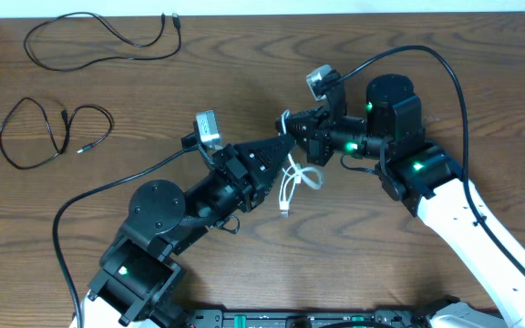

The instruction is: Untangle cables

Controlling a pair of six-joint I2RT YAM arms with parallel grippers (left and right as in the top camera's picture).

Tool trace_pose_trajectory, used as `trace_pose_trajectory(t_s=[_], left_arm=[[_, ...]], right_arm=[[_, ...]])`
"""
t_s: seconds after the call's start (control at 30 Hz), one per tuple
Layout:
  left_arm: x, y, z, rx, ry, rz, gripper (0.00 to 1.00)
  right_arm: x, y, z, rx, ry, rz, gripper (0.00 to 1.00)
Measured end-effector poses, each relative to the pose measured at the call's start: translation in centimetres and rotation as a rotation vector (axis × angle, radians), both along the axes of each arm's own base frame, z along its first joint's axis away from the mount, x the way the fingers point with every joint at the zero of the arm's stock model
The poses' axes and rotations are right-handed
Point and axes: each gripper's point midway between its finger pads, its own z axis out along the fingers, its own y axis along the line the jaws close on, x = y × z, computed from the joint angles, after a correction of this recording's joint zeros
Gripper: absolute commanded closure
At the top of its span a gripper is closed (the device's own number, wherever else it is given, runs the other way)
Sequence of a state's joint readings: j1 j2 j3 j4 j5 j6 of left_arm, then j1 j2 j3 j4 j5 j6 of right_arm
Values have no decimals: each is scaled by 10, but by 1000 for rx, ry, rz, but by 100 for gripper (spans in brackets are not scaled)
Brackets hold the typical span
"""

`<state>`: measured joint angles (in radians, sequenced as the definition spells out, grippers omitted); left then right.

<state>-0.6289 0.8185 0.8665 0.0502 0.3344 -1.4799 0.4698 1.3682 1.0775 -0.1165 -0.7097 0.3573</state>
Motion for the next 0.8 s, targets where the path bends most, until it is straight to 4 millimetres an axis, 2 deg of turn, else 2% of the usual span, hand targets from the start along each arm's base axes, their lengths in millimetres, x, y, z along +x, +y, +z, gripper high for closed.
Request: trace_pose_trajectory(t_s=[0.03,0.1,0.17,0.27,0.4,0.5,0.6,0.7,0.8], left_arm=[[1,1,-4,11,15,9,58],[5,5,-22,71,54,41,57],[10,15,-51,168,124,102,57],[14,27,-75,258,177,167,57],[20,38,-83,348,139,221,57],[21,53,-103,465,154,269,57],[20,68,-124,573,195,313,58],[23,69,-129,623,177,313,57],[28,63,-133,705,111,270,57]], right_arm=[[0,0,0,2,9,-2,99],[-1,-1,-3,4,42,-11,99],[-2,-5,-14,-16,123,-44,99],[3,-19,-30,-59,200,-112,99],[16,-33,-33,-67,206,-177,99],[23,-35,-22,-31,168,-180,99],[25,-31,0,39,103,-131,99],[22,-27,10,84,99,-101,99],[20,-27,13,115,148,-95,99]])
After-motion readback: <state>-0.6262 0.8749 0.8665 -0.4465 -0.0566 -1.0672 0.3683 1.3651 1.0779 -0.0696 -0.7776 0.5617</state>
